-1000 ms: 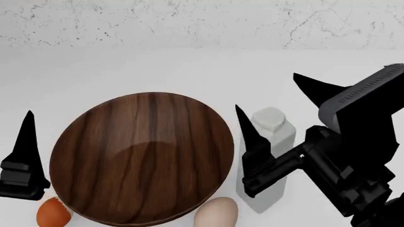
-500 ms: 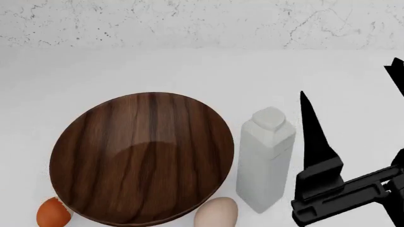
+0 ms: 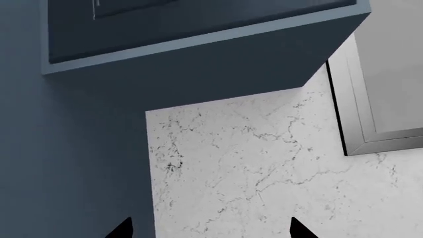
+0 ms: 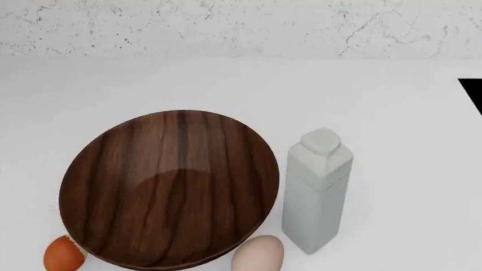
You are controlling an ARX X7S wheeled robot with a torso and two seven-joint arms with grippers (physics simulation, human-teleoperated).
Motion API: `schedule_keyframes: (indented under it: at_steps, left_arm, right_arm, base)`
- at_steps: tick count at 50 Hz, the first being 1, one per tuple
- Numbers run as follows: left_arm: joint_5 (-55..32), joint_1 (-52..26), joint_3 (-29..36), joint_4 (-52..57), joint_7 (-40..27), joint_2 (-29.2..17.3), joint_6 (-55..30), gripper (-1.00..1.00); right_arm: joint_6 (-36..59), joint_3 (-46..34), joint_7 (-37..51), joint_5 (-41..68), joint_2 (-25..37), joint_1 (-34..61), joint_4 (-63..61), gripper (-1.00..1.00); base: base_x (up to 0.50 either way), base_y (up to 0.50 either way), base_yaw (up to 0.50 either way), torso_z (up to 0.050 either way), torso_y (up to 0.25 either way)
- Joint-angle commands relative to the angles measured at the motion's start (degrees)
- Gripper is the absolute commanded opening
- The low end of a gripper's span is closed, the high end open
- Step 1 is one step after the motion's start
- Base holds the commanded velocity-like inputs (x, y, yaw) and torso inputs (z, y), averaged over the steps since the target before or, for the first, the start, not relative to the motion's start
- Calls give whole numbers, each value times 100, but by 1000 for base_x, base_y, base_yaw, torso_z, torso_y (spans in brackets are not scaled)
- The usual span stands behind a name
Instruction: Place the eggs and milk next to the bowl.
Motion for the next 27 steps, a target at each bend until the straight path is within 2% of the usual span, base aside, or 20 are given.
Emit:
schedule_keyframes:
  at_steps: [1,13,19,23,27]
  left_arm:
    - [9,907,-937,146,148,-52,264,100]
    - [-8,2159,-2384,315,810,386,702,100]
    - [-240,2732,-3238,642,924,678,691,100]
    - [-348,3036,-3661,761,1054,919,738,100]
    - [-579,3404,-4161,801,1354,1348,942,100]
  right_arm:
    - [973,2358,488,1221,49,-503,231,100]
    - [1676,4029,807,2263,108,-1002,557,100]
    - [2189,5184,881,2860,-90,-1363,806,100]
    - [2467,5924,880,3178,-198,-1652,990,100]
    - [2677,6491,848,3391,-373,-1849,1125,100]
  base:
    - [0,0,0,0,0]
    - [0,0,0,0,0]
    - [0,0,0,0,0]
    - [0,0,0,0,0]
    - [0,0,0,0,0]
